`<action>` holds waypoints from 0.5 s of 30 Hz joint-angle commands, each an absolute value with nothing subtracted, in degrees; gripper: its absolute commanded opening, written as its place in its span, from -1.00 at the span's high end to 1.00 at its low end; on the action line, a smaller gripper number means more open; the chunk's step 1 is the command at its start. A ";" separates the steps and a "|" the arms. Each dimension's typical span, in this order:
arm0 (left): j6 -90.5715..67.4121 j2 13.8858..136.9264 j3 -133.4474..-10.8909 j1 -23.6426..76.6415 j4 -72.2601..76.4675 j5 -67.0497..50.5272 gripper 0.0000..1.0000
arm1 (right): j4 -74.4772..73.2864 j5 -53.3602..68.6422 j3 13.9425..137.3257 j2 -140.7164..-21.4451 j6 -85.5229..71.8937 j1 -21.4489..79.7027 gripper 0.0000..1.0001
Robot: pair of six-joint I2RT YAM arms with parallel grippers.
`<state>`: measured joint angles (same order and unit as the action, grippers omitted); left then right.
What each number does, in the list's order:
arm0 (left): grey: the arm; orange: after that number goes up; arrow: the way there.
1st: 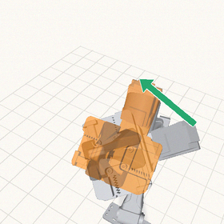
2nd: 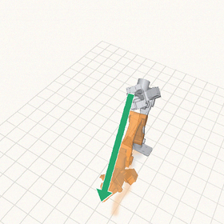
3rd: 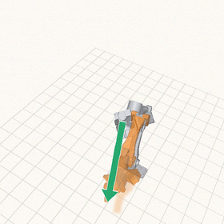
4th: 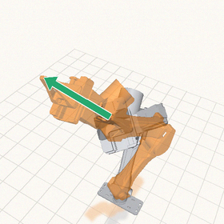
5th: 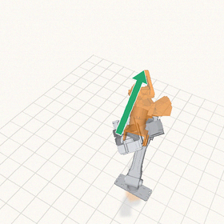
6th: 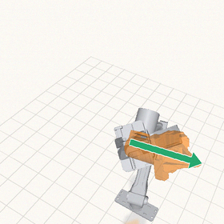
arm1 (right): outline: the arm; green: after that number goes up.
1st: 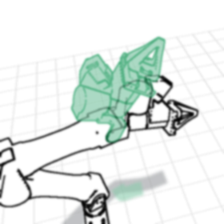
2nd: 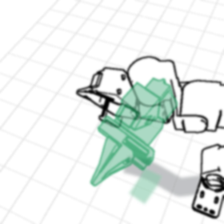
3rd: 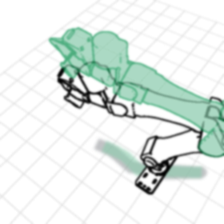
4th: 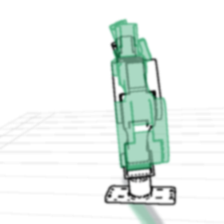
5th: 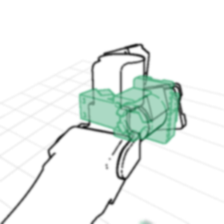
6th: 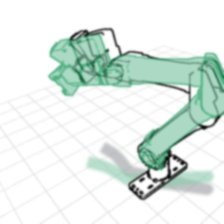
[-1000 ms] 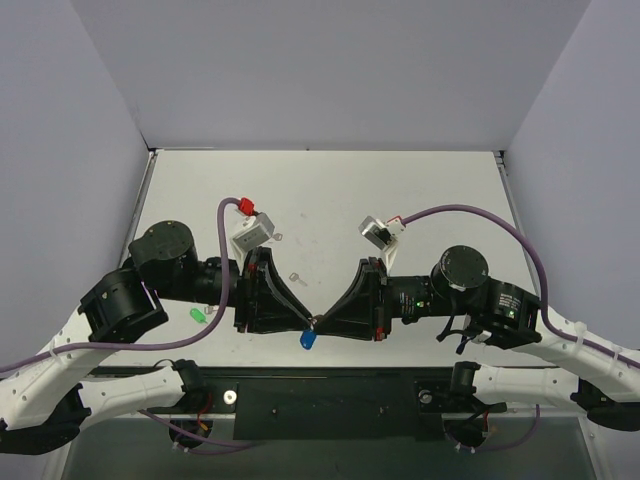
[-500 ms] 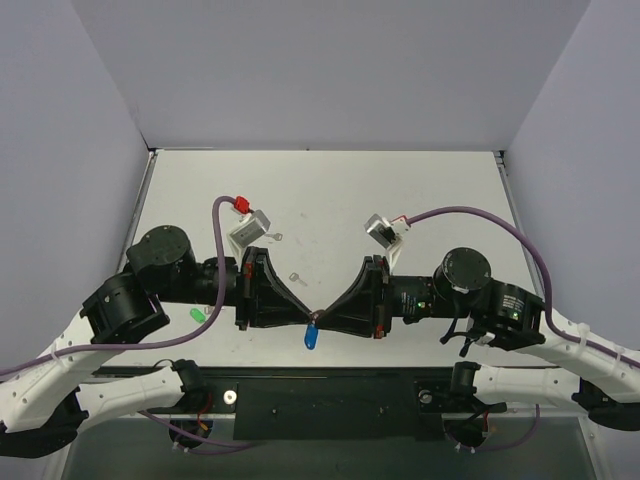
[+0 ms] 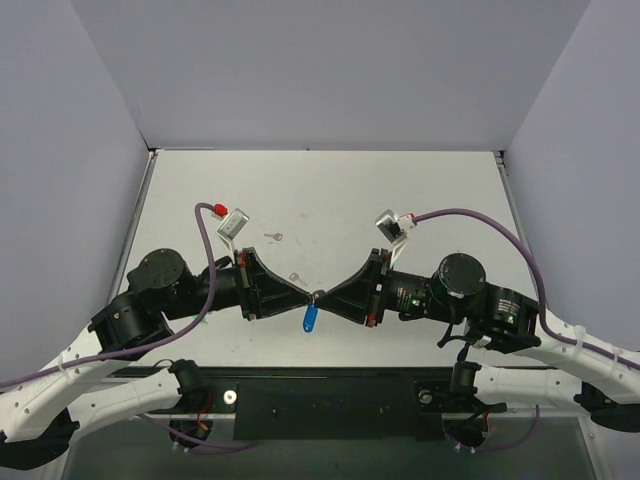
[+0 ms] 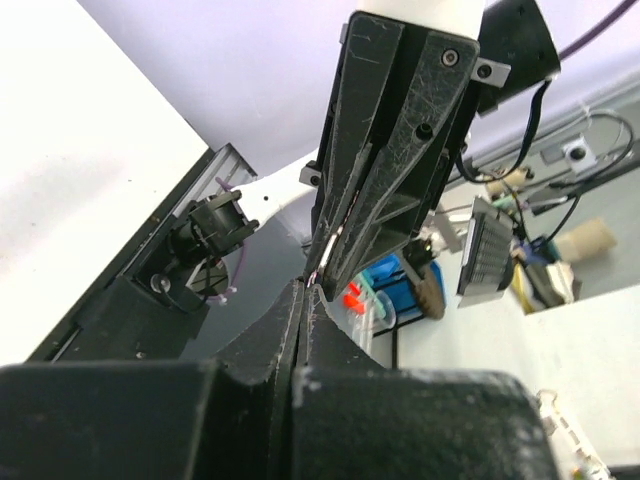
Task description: Remove the keys from the keyring
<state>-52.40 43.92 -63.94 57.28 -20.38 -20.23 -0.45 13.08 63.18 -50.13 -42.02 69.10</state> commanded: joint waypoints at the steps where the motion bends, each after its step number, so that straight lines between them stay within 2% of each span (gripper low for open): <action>1: -60.63 41.66 -61.00 57.92 -12.04 -13.37 1.00 | 5.36 7.91 62.58 -49.92 -42.54 69.08 1.00; 11: -61.53 41.40 -60.21 58.71 -10.46 -10.20 1.00 | 6.59 7.21 61.96 -49.75 -43.15 69.08 1.00; 15: -58.98 40.34 -61.43 58.71 -14.49 -8.00 0.99 | 6.50 7.65 61.79 -49.66 -43.15 69.08 1.00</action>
